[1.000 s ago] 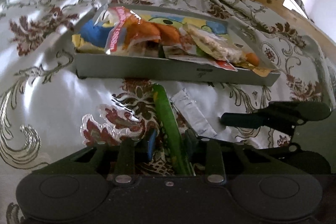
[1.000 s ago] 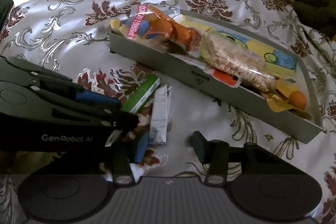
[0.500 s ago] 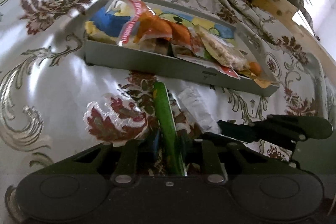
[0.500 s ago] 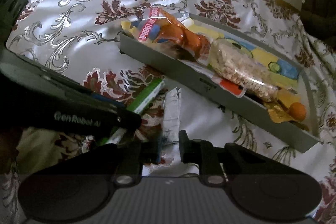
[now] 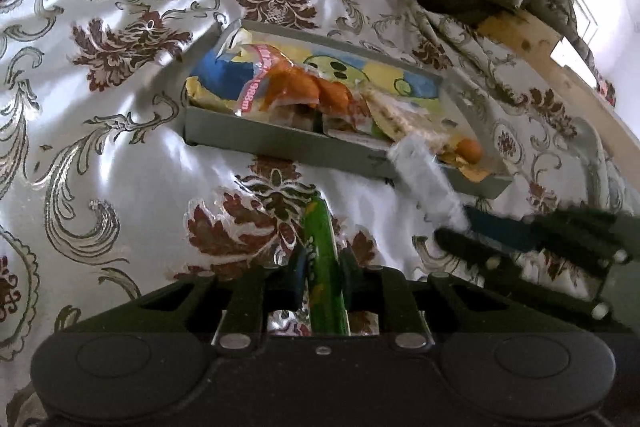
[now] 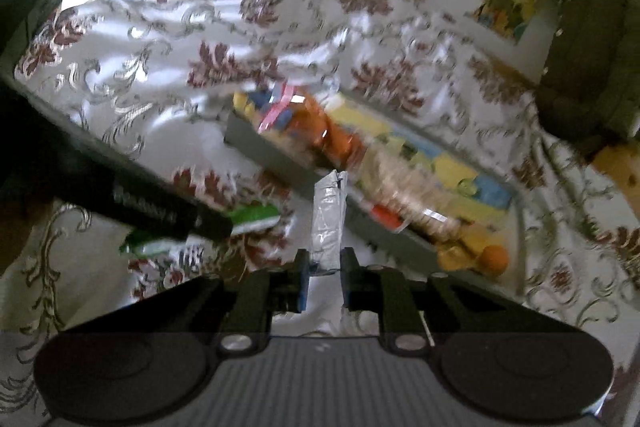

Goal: Organize snacks
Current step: 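Lift the green stick with left tool while right tool carries white bar over tray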

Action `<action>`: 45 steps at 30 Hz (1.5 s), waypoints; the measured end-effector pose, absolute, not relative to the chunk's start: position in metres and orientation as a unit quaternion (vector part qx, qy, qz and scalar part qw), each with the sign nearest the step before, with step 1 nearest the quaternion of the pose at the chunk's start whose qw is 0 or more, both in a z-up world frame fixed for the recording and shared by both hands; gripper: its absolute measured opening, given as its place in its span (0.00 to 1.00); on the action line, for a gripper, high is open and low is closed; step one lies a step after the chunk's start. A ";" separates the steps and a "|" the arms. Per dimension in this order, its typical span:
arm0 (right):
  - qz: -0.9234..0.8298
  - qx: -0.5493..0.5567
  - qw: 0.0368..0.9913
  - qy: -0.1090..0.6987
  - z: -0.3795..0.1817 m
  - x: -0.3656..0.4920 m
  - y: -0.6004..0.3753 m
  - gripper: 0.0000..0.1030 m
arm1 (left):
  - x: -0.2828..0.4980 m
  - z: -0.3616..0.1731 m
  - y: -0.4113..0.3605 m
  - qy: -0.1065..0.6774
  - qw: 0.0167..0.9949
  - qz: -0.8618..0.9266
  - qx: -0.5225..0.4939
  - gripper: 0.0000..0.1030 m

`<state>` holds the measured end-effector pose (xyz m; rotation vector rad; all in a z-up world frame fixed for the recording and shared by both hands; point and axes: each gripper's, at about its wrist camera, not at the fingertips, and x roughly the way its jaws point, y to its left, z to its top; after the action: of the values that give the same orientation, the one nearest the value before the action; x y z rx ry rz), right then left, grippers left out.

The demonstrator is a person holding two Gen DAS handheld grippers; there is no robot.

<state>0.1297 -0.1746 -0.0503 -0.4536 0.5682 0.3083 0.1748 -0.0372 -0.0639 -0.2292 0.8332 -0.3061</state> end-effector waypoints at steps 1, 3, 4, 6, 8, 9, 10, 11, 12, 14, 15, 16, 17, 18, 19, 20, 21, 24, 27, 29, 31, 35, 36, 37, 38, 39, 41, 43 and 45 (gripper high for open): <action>0.146 -0.218 0.925 0.274 -0.048 0.129 -0.177 0.17 | 0.174 -0.064 -0.040 0.404 0.897 -0.146 -0.103 0.18; 0.139 -0.210 0.929 0.271 -0.044 0.130 -0.183 0.17 | 0.171 -0.065 -0.041 0.405 0.898 -0.144 -0.094 0.18; 0.135 -0.206 0.931 0.269 -0.042 0.130 -0.185 0.17 | 0.170 -0.065 -0.042 0.404 0.898 -0.144 -0.093 0.18; 0.129 -0.195 0.935 0.268 -0.039 0.131 -0.191 0.17 | 0.168 -0.063 -0.042 0.401 0.900 -0.144 -0.096 0.18; 0.122 -0.188 0.938 0.265 -0.036 0.133 -0.197 0.17 | 0.167 -0.059 -0.041 0.395 0.901 -0.144 -0.102 0.18; 0.118 -0.184 0.940 0.263 -0.035 0.133 -0.199 0.17 | 0.166 -0.058 -0.040 0.392 0.902 -0.145 -0.107 0.18; 0.114 -0.180 0.941 0.261 -0.035 0.133 -0.202 0.17 | 0.166 -0.056 -0.040 0.388 0.903 -0.146 -0.112 0.18; 0.111 -0.177 0.943 0.261 -0.034 0.134 -0.204 0.17 | 0.165 -0.053 -0.039 0.383 0.904 -0.148 -0.118 0.18; 0.108 -0.173 0.944 0.260 -0.033 0.135 -0.206 0.17 | 0.164 -0.051 -0.038 0.379 0.905 -0.150 -0.124 0.18; 0.103 -0.168 0.946 0.258 -0.032 0.137 -0.210 0.17 | 0.164 -0.047 -0.037 0.370 0.906 -0.154 -0.138 0.18; 0.101 -0.166 0.946 0.258 -0.031 0.137 -0.211 0.17 | 0.163 -0.044 -0.036 0.365 0.906 -0.156 -0.146 0.18; 0.098 -0.165 0.947 0.257 -0.030 0.139 -0.213 0.17 | 0.163 -0.042 -0.035 0.360 0.907 -0.158 -0.154 0.18; 0.095 -0.163 0.948 0.256 -0.030 0.140 -0.215 0.17 | 0.163 -0.039 -0.035 0.354 0.907 -0.160 -0.161 0.18; 0.092 -0.161 0.949 0.255 -0.029 0.142 -0.216 0.17 | 0.163 -0.036 -0.034 0.348 0.908 -0.162 -0.167 0.18; 0.087 -0.156 0.950 0.255 -0.028 0.144 -0.219 0.17 | 0.162 -0.033 -0.034 0.342 0.910 -0.163 -0.170 0.18; 0.083 -0.151 0.952 0.254 -0.028 0.147 -0.222 0.17 | 0.163 -0.029 -0.035 0.335 0.912 -0.164 -0.173 0.18; 0.079 -0.144 0.953 0.254 -0.026 0.151 -0.225 0.17 | 0.165 -0.026 -0.035 0.328 0.913 -0.165 -0.176 0.18; 0.066 -0.124 0.957 0.253 -0.024 0.163 -0.235 0.17 | 0.176 -0.016 -0.042 0.315 0.917 -0.171 -0.175 0.18; 0.054 -0.102 0.959 0.259 -0.026 0.178 -0.246 0.17 | 0.191 -0.008 -0.055 0.304 0.920 -0.185 -0.165 0.18; 0.048 -0.086 0.959 0.267 -0.028 0.185 -0.254 0.17 | 0.205 -0.004 -0.066 0.298 0.920 -0.195 -0.164 0.18; 0.042 -0.070 0.957 0.277 -0.032 0.191 -0.261 0.17 | 0.219 -0.002 -0.079 0.294 0.920 -0.204 -0.160 0.18; 0.030 -0.043 0.955 0.293 -0.037 0.200 -0.273 0.17 | 0.246 -0.004 -0.106 0.292 0.920 -0.214 -0.152 0.18; 0.029 -0.036 0.954 0.295 -0.038 0.201 -0.276 0.17 | 0.252 -0.006 -0.112 0.293 0.919 -0.216 -0.151 0.18; 0.027 -0.027 0.954 0.298 -0.039 0.203 -0.280 0.17 | 0.258 -0.007 -0.119 0.295 0.918 -0.218 -0.148 0.18; 0.024 -0.021 0.953 0.300 -0.040 0.205 -0.283 0.17 | 0.264 -0.009 -0.125 0.297 0.918 -0.220 -0.146 0.18; 0.023 -0.016 0.953 0.302 -0.041 0.207 -0.285 0.17 | 0.269 -0.011 -0.131 0.298 0.918 -0.221 -0.143 0.18; 0.019 -0.004 0.952 0.305 -0.042 0.210 -0.291 0.17 | 0.277 -0.014 -0.140 0.302 0.917 -0.222 -0.136 0.18; 0.015 0.009 0.951 0.308 -0.044 0.214 -0.296 0.17 | 0.282 -0.017 -0.148 0.305 0.916 -0.224 -0.130 0.18; 0.011 0.020 0.950 0.310 -0.044 0.216 -0.301 0.17 | 0.287 -0.020 -0.155 0.309 0.915 -0.225 -0.125 0.18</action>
<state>0.2160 -0.3009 -0.0444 0.0414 0.6305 0.0215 0.2867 -0.1554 -0.0198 -0.2579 0.6366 -0.4635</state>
